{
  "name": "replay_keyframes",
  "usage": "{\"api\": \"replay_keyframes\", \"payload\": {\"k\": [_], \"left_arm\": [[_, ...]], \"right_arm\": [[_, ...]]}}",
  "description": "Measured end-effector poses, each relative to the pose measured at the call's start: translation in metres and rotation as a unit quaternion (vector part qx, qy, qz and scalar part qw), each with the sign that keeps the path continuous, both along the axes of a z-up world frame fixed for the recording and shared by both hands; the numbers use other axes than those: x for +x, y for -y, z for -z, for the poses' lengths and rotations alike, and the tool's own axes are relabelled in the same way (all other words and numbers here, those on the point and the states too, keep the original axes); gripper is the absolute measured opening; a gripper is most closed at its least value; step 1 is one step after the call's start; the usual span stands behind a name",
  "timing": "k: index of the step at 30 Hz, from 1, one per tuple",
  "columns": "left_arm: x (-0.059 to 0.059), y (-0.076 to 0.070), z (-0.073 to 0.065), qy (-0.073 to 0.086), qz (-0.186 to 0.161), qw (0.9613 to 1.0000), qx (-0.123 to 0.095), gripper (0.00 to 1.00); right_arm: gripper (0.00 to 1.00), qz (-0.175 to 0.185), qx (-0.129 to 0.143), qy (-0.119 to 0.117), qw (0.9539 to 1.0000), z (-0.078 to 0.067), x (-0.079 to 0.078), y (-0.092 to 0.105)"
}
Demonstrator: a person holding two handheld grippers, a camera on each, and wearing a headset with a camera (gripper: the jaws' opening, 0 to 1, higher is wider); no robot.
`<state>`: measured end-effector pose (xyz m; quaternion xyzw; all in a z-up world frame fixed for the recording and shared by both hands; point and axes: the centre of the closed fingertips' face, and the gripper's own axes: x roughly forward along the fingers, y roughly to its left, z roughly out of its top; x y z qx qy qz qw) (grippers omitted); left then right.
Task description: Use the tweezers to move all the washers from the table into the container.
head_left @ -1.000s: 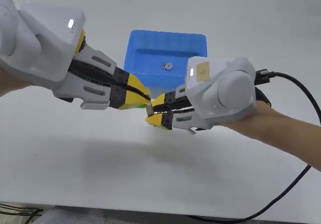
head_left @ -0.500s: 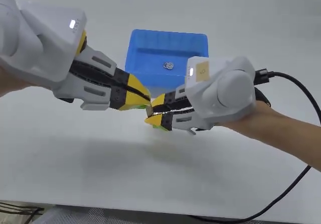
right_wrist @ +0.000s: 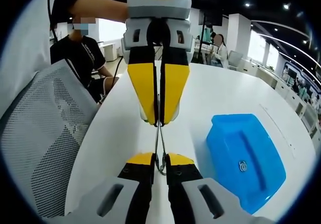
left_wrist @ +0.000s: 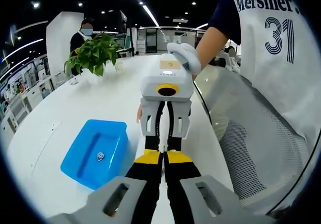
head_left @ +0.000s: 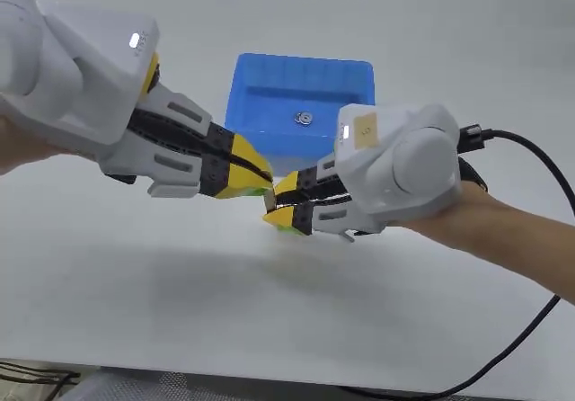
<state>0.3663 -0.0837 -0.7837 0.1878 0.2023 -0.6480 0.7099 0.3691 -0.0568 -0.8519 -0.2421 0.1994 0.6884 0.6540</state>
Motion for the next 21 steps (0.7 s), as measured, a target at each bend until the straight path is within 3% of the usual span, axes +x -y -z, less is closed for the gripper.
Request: {"api": "replay_keyframes", "payload": {"k": [5,11,21], "left_arm": [[-0.003,0.001,-0.003,-0.001,0.005,1.0000,0.002,0.05],[-0.002,0.002,-0.017,0.007,0.014,0.9999,0.000,0.05],[0.011,0.005,-0.049,0.039,0.037,0.9985,0.005,0.05]], "right_arm": [[0.10,-0.006,-0.002,0.006,1.0000,-0.002,-0.003,0.001],[0.10,-0.004,0.007,0.014,0.9999,-0.017,-0.002,0.002],[0.10,0.007,0.023,0.047,0.9986,-0.050,0.017,0.004]]}}
